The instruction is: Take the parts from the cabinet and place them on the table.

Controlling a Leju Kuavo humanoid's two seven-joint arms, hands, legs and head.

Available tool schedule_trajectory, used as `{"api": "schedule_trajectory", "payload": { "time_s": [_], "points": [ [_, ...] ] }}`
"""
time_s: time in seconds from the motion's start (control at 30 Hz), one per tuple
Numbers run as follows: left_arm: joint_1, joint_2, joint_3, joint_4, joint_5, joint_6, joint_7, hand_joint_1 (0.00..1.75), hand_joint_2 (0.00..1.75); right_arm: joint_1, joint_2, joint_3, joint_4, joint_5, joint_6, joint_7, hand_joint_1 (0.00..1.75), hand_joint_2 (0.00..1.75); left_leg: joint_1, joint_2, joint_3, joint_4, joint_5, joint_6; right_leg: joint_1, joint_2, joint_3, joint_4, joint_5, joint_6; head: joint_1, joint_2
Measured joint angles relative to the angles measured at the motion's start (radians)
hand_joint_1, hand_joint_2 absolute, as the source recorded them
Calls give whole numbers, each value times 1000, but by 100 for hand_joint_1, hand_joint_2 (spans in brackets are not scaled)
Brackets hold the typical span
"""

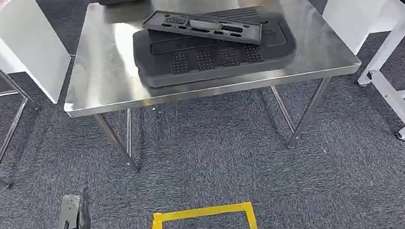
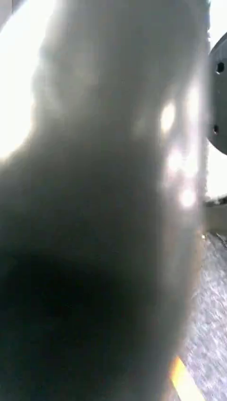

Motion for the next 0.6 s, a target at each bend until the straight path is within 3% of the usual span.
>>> {"api": "schedule_trajectory", "payload": {
  "time_s": [0.07, 0.1, 0.13, 0.17, 0.23, 0.27, 0.3, 0.4, 0.43, 0.47, 0.5, 0.57, 0.6],
  "points": [
    [14, -2, 44, 106, 7, -8, 53, 0, 0, 0, 13, 0, 0, 20, 7, 33, 0, 0, 2, -3, -34, 152, -106, -8, 0, 3, -14, 2, 20, -3, -1, 0],
    [25, -8, 61, 144, 8, -11, 86, 0, 0, 1, 21, 0, 1, 31, 11, 49, 0, 0, 3, -4, -41, 208, -118, -12, 0, 4, -28, 4, 26, 1, -3, 0],
    [34, -12, 70, 178, 6, -16, 112, 0, 0, 2, 27, 0, 2, 38, 16, 63, 0, 0, 6, -3, -29, 220, -103, -16, -1, 3, -41, 8, 34, 5, -4, 0],
    [39, -16, 76, 209, -2, -18, 138, 0, 0, 4, 34, 0, 3, 45, 19, 73, 0, 0, 10, -3, 4, 192, -76, -20, -3, 2, -52, 12, 39, 8, -3, 0],
    [46, -24, 78, 262, -35, -26, 193, 0, 0, 1, 45, 1, 3, 63, 25, 88, 0, 0, 20, -1, 122, 41, -32, -33, -12, -2, -74, 28, 45, 18, -4, 0],
    [48, -31, 78, 281, -54, -31, 218, 0, 0, -3, 45, 1, 3, 74, 29, 91, 0, 0, 22, -4, 164, -29, -69, -45, -7, -5, -85, 41, 46, 21, -5, 0],
    [51, -38, 78, 299, -66, -38, 237, 0, 0, -4, 46, 2, 3, 82, 31, 94, 0, 0, 12, -12, 172, -41, -61, -29, -4, -5, -98, 53, 48, 26, -10, 0],
    [62, -50, 78, 338, -88, -50, 280, 0, 0, -5, 48, 2, 3, 101, 34, 91, 0, 0, 7, -10, 154, -37, -56, -5, -6, -2, -104, 49, 65, 53, -8, 0],
    [63, -57, 78, 346, -91, -52, 288, 0, 0, -4, 48, 2, 3, 105, 34, 89, 0, 0, 11, -8, 143, -44, -46, 11, -6, -3, -107, 51, 64, 56, -8, 0],
    [61, -60, 78, 354, -97, -52, 299, 0, 0, -5, 48, 2, 3, 107, 34, 89, 0, 0, 10, -7, 138, -44, -37, 23, -8, 0, -124, 73, 34, 53, -8, 0],
    [61, -62, 78, 358, -99, -52, 307, 0, 0, -5, 49, 2, 3, 112, 34, 89, 0, 0, 10, -7, 126, -44, -29, 36, -8, 2, -146, 125, -15, 45, -4, 0],
    [62, -64, 78, 369, -107, -52, 320, 0, 0, -6, 51, 2, 3, 116, 36, 87, 0, 0, 6, -5, 97, -44, -8, 44, -8, 4, -194, 284, -108, 35, -1, 0],
    [63, -64, 78, 372, -107, -53, 323, 0, 0, -5, 51, 2, 3, 118, 36, 87, 0, 0, 4, -4, 83, -43, 2, 44, -8, 4, -205, 342, -129, 37, -1, 0]
  ]
}}
